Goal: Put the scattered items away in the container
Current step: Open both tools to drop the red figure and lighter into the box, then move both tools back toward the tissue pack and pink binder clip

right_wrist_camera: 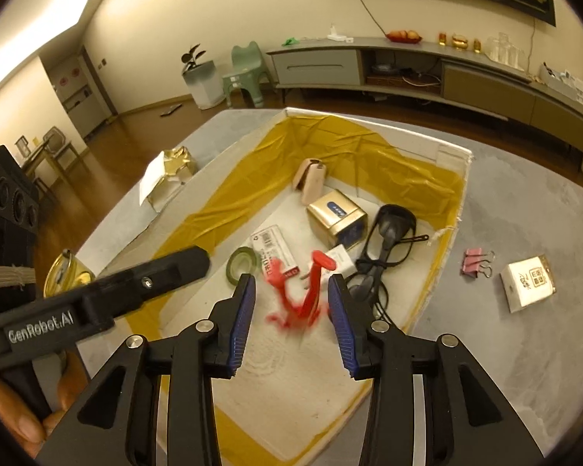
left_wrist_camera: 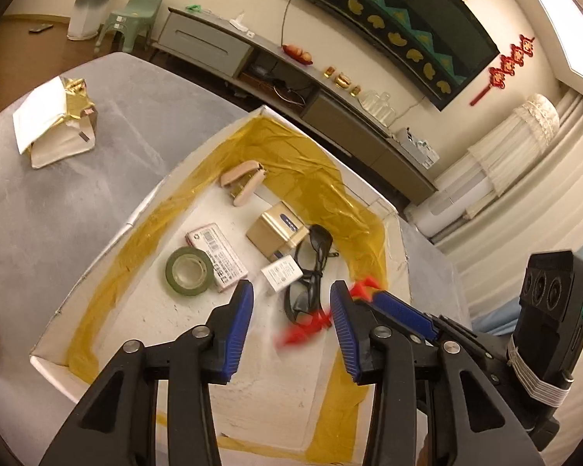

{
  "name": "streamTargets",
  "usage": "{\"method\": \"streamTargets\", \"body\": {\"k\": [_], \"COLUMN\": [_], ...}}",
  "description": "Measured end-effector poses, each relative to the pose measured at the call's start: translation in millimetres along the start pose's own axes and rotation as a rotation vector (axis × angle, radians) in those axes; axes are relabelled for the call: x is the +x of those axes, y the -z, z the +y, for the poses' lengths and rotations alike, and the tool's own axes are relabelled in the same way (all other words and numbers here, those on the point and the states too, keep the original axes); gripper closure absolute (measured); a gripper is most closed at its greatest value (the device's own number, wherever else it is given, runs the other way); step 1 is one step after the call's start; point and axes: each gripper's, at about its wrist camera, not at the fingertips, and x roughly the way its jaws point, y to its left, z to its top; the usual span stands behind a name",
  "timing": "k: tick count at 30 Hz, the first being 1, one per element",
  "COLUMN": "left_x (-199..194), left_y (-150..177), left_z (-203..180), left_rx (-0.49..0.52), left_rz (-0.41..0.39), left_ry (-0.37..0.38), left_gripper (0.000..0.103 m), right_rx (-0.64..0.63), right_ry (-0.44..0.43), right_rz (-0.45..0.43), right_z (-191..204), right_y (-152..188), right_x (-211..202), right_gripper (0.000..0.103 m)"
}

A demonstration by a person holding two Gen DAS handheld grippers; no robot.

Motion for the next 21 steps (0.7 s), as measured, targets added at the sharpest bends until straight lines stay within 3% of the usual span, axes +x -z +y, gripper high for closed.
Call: {"method": "streamTargets", "body": {"k": [6, 18, 21], "left_x": [-6.1, 1.6, 0.8], "left_y": [-1.9, 2.0, 4.0], "left_z": [-4.5, -16.1, -19.5], "left_rx": [0.047, 0.077, 0.075], "left_rz": [-0.053, -0.051, -0.062], "left_ry": [-0.057, -0.051, -0.052], "left_gripper": [0.06, 0.06, 0.06], "right_rx": [-0.026, -0.016, 0.015], "right_ry": [-0.004, -0.087, -0.109], "right_rz": [-0.057, -0.16, -0.126], "right_z": [-6.5, -43.0, -57.1], "right_y": [6.8, 62.8, 68.3], "right_x": [-23.1, -73.1, -66.4], "right_gripper": [0.061, 0.061, 0.061]}}
